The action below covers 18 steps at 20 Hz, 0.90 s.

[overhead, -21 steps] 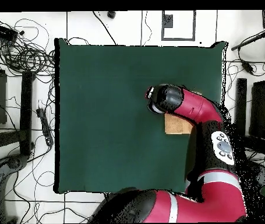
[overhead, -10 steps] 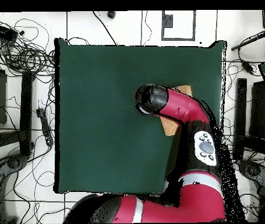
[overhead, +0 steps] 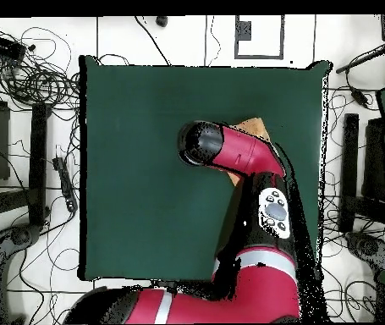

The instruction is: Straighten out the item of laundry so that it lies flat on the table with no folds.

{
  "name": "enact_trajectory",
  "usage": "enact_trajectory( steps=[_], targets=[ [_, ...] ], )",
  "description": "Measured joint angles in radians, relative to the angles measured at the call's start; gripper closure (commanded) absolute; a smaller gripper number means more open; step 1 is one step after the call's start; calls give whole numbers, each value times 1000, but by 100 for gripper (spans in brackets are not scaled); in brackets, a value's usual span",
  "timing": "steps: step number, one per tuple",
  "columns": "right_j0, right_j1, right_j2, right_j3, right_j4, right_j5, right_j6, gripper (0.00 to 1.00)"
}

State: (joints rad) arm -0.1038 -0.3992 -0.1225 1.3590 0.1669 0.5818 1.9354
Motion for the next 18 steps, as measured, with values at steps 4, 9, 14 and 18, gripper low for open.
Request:
enact_trajectory(
  steps=[4,9,14,18],
  targets=[
    [9,0,0,0,14,0,13,100],
    [11,0,0,0,27,0,23,100],
    [12,-2,-1,0,31,0,23,100],
    [20,-6,-2,0,39,0,24,100]
  ],
)
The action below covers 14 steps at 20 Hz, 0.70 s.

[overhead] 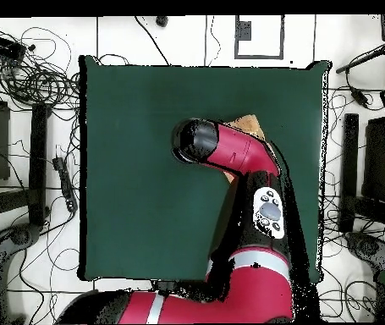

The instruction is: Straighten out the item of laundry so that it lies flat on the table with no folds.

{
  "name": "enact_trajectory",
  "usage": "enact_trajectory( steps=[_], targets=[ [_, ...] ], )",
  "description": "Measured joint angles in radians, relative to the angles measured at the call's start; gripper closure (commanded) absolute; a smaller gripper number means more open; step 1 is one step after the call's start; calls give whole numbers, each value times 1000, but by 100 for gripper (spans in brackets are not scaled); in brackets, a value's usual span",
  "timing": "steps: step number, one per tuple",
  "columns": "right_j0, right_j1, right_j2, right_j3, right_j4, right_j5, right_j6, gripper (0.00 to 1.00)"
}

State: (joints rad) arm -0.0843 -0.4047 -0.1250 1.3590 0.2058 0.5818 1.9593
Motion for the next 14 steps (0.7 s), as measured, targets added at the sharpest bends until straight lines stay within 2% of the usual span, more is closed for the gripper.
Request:
enact_trajectory(
  steps=[14],
  targets=[
    [100,41,-48,-33,65,0,47,100]
  ],
)
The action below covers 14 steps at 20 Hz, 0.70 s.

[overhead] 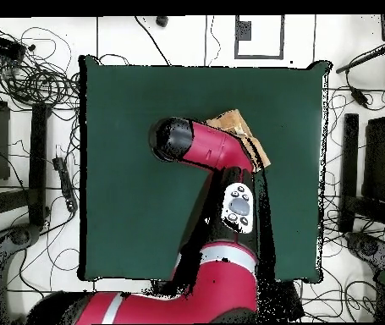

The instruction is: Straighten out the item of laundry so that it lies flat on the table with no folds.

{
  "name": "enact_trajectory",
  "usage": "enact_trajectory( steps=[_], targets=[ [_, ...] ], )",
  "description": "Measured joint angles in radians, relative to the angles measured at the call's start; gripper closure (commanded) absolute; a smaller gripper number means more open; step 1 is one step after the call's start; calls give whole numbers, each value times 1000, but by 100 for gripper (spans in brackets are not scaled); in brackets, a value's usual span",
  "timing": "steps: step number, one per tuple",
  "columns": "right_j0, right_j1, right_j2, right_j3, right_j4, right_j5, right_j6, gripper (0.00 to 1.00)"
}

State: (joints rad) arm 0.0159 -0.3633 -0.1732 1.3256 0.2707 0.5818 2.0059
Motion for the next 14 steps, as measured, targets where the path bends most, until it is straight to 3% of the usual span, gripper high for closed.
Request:
enact_trajectory(
  steps=[14],
  targets=[
    [24,94,-19,-75,28,0,40,100]
  ],
)
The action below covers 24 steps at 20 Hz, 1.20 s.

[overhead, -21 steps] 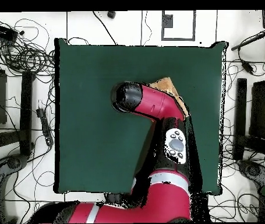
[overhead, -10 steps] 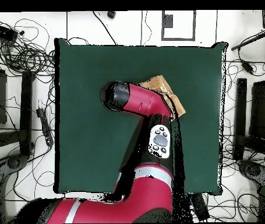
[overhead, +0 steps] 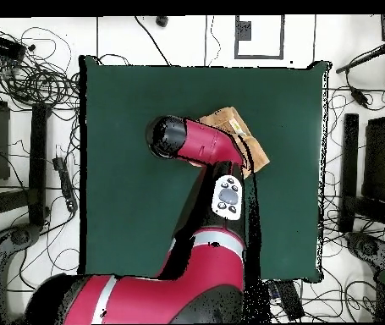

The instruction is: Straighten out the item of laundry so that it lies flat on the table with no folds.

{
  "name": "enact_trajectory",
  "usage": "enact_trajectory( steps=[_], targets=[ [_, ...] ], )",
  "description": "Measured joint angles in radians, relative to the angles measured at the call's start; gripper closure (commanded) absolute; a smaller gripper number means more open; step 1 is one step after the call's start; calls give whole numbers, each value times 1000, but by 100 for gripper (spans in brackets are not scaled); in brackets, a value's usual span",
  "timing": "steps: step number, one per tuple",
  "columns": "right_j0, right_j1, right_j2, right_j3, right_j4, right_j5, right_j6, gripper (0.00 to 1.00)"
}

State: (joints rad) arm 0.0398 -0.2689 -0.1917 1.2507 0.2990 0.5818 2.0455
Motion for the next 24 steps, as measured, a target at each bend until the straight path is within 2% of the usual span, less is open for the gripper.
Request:
enact_trajectory(
  steps=[14,18,24],
  targets=[
    [9,92,-19,-74,20,1,2,100],
    [-15,106,-13,-105,20,4,2,100],
    [-105,106,39,-133,19,4,2,100]
  ],
)
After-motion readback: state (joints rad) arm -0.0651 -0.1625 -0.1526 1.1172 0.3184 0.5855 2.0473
